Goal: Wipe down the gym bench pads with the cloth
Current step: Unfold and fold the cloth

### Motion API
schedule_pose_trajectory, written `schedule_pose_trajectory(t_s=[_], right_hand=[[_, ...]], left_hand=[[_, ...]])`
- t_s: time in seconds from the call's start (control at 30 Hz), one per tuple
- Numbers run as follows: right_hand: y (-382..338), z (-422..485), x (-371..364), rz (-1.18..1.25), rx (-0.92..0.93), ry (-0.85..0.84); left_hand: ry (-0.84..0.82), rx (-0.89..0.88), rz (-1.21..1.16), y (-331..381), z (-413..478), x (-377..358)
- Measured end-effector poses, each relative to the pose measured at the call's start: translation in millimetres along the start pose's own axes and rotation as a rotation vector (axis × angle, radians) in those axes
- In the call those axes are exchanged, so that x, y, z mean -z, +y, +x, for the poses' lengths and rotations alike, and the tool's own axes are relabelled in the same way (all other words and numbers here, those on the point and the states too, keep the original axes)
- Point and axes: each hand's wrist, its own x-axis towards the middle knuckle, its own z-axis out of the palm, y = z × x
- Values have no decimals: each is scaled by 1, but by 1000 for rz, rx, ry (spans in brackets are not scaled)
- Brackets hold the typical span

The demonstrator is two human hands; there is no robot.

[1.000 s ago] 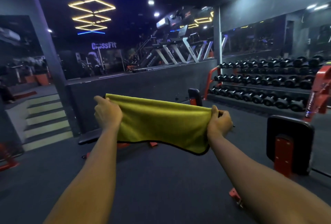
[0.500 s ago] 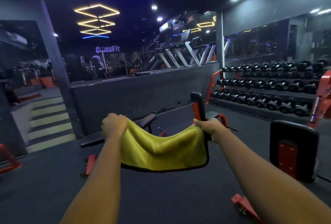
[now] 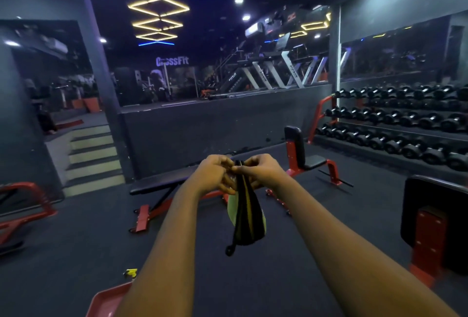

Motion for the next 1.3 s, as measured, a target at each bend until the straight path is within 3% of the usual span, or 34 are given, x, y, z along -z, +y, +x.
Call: schedule_pose_trajectory(t_s=[0.17,0.27,0.53,0.63,0.73,0.93,1.1,1.3], right_hand=[[12,22,-6,-23,71,-22],[16,36,-12,4,106,-77],[56,147,-71,66,89,-80],[70,203,-105,76,65,-48],[76,269,-139,114,35,-40],[92,399,-184,271,-47,37],[132,505,-219,366,-129,-21],[177,653,-275,162,-101,-194]], left_hand=[[185,-98,232,-37,3,19],[86,-38,366,-70,5,37],[-44,258,122,-161,53,83],[-93,275,18,-191,90,107],[-114,243,100,-224,141,145],[123,114,411,-281,257,245],[334,105,373,-329,351,317],[431,26,382,-378,470,386]])
